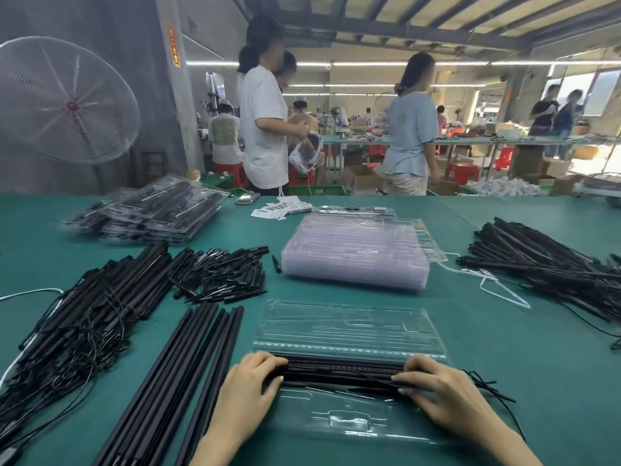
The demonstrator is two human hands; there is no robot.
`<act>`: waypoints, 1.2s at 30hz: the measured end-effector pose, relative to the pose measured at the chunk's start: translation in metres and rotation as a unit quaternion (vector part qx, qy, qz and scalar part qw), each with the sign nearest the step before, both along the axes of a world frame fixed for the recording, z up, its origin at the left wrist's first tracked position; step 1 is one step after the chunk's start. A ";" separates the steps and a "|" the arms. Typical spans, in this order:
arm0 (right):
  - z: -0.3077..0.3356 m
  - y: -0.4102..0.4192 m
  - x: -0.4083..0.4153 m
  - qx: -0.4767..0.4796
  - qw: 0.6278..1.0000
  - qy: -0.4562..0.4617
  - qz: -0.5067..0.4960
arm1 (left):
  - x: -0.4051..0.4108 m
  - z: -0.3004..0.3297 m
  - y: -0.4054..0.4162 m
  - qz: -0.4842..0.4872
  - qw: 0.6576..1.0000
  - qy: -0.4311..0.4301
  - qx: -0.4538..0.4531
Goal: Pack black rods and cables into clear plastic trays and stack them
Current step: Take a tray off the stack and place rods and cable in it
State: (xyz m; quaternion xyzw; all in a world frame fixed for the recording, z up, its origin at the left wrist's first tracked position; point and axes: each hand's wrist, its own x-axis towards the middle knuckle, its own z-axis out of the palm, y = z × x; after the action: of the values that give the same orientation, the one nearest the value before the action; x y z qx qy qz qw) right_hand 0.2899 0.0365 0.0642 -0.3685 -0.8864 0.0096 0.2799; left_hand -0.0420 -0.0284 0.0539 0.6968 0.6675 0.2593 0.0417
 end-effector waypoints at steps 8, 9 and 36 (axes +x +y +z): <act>-0.002 -0.009 -0.003 -0.080 0.996 0.009 0.037 | -0.002 0.001 0.001 0.010 0.999 -0.027 0.019; -0.004 -0.010 -0.003 -0.094 0.995 0.009 0.037 | -0.002 0.001 0.001 0.012 1.000 -0.014 0.018; -0.014 -0.003 -0.017 -0.036 0.999 -0.037 0.003 | -0.008 0.001 0.004 0.013 1.000 0.009 -0.007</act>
State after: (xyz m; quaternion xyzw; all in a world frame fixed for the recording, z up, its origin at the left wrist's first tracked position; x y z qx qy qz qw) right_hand 0.2731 0.0337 0.0506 -0.3761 -0.8962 0.0289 0.2338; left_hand -0.0496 -0.0246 0.0550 0.6898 0.6789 0.2487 0.0376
